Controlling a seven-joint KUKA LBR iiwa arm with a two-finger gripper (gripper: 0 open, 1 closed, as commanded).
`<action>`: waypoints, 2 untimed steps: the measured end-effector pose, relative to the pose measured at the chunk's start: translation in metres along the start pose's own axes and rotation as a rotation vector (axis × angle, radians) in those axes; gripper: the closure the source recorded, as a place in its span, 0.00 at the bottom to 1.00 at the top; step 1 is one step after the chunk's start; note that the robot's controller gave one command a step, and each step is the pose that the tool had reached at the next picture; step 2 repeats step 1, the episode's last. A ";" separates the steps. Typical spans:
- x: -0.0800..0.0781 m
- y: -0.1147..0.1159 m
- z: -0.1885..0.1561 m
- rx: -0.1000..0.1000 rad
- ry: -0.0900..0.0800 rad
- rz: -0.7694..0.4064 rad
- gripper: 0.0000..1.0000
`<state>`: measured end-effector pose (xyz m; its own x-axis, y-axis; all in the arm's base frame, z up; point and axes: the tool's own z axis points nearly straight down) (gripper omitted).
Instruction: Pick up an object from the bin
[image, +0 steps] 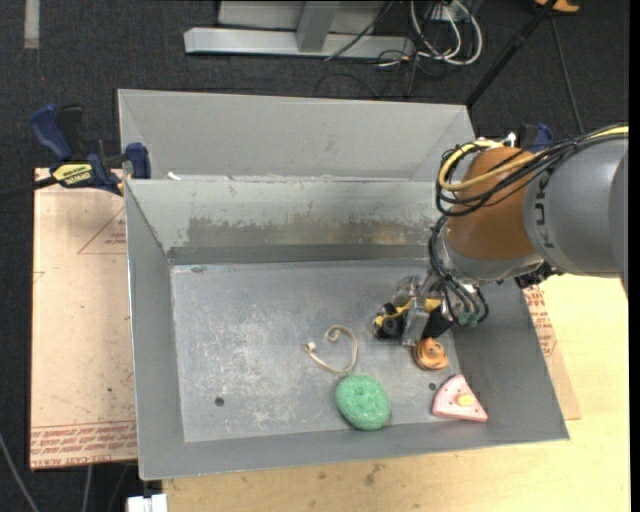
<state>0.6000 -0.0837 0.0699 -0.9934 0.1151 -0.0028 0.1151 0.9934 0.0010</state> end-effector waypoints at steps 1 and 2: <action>-0.003 -0.001 0.000 0.000 0.000 -0.002 1.00; -0.003 -0.001 0.000 0.000 0.000 -0.002 1.00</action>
Offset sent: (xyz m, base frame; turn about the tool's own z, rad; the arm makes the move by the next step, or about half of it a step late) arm -0.0141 -0.0133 0.0468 0.0007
